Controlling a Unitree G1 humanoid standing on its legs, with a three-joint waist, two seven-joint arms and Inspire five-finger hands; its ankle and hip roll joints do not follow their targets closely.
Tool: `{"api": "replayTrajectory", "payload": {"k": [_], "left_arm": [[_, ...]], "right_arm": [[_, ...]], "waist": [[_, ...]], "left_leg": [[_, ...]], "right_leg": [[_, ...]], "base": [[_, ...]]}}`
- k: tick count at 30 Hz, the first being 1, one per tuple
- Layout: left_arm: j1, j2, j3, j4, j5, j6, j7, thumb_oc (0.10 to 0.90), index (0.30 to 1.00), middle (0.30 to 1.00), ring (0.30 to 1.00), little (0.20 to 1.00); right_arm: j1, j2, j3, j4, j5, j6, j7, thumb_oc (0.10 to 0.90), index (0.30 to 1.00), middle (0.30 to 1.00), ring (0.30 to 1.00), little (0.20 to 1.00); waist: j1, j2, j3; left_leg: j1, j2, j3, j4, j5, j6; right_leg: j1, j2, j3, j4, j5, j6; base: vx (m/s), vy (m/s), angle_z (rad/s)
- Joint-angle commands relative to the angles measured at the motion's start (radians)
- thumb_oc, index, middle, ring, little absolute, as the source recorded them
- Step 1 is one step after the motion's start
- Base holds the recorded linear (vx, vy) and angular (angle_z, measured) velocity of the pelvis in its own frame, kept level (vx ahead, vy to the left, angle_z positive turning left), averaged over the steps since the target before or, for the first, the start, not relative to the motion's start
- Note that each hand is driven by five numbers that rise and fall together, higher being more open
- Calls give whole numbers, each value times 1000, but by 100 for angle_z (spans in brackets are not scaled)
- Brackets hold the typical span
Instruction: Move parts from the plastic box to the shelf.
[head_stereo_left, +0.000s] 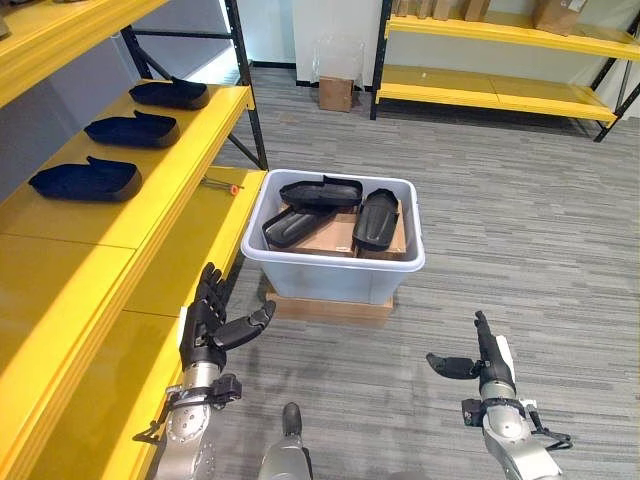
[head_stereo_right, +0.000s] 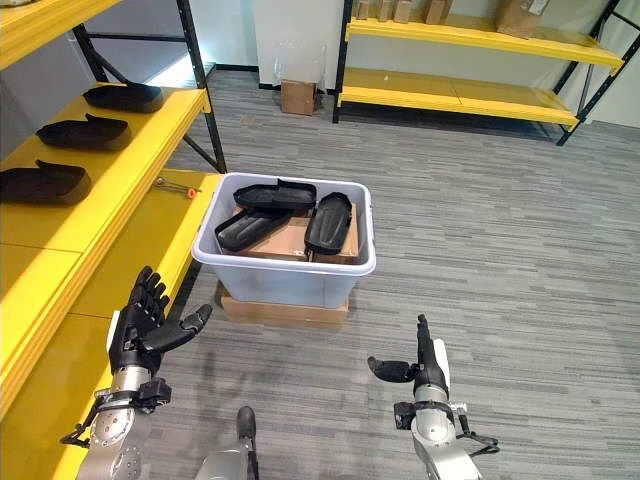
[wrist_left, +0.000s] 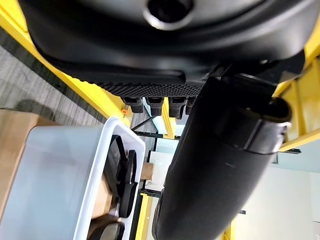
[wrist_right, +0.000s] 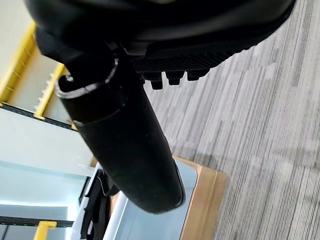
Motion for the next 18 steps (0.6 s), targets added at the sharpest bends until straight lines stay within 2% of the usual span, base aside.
{"api": "replayTrajectory", "payload": {"k": [1,3,6,10,11,12,15,16,17,18], "left_arm": [[-55,50,28,-121,65,-117,-15,900,1000,1000,1000,1000],[-65,72,23,-136,114,-136,-8,900,1000,1000,1000,1000],[-73,99,20,-157,139,-161,-9,900,1000,1000,1000,1000],[-88,123,16,-201,146,-136,-23,900,1000,1000,1000,1000],[-92,122,10,-200,131,-100,-12,900,1000,1000,1000,1000],[-105,122,2,-176,120,-86,11,900,1000,1000,1000,1000],[-112,118,-1,-160,105,-86,-4,900,1000,1000,1000,1000],[-107,114,1,-165,102,-79,-8,900,1000,1000,1000,1000],[-97,109,1,-180,99,-66,-5,900,1000,1000,1000,1000],[-95,109,-4,-181,96,-65,-8,900,1000,1000,1000,1000]], "right_arm": [[-64,-17,-28,-94,-40,-81,-7,900,1000,1000,1000,1000],[-78,-12,-29,-89,-49,-115,-39,900,1000,1000,1000,1000],[-92,-9,-35,-102,-76,-146,-90,900,1000,1000,1000,1000],[-123,-4,-30,-99,-95,-162,-102,900,1000,1000,1000,1000],[-133,-4,-31,-95,-96,-162,-110,900,1000,1000,1000,1000],[-143,-2,-31,-93,-99,-159,-116,900,1000,1000,1000,1000],[-148,3,-35,-98,-110,-151,-145,900,1000,1000,1000,1000],[-149,10,-36,-103,-120,-149,-149,900,1000,1000,1000,1000],[-155,12,-38,-108,-133,-148,-150,900,1000,1000,1000,1000],[-159,10,-38,-110,-133,-139,-141,900,1000,1000,1000,1000]], "waist": [[11,29,-68],[26,13,-81],[31,3,-95],[40,0,-110],[42,0,-117],[43,-3,-127],[50,-4,-141],[55,0,-140],[55,10,-138],[49,8,-133]], "left_leg": [[-5,65,-9,-13,-71,-65],[5,33,14,-1,-103,-41],[20,-12,23,10,-143,-4],[45,-63,17,22,-186,37],[52,-74,20,28,-199,48],[57,-87,27,29,-210,62],[67,-101,52,24,-224,85],[81,-108,63,19,-233,97],[104,-105,73,5,-244,108],[114,-111,74,5,-256,114]], "right_leg": [[-2,12,-105,38,66,10],[7,-31,-140,22,129,41],[8,-61,-137,31,201,70],[-4,-93,-111,63,287,98],[-4,-100,-106,77,311,101],[-4,-108,-103,113,351,105],[-6,-130,-131,208,418,114],[-37,-164,-150,316,453,123],[-77,-161,-163,395,447,118],[-104,-128,-160,393,434,119]], "base": [[147,185,16],[238,298,3],[207,269,-24],[217,302,-7],[188,298,-11],[189,308,-15],[134,249,-25],[125,271,-26],[133,248,-41],[112,149,-28]]}}
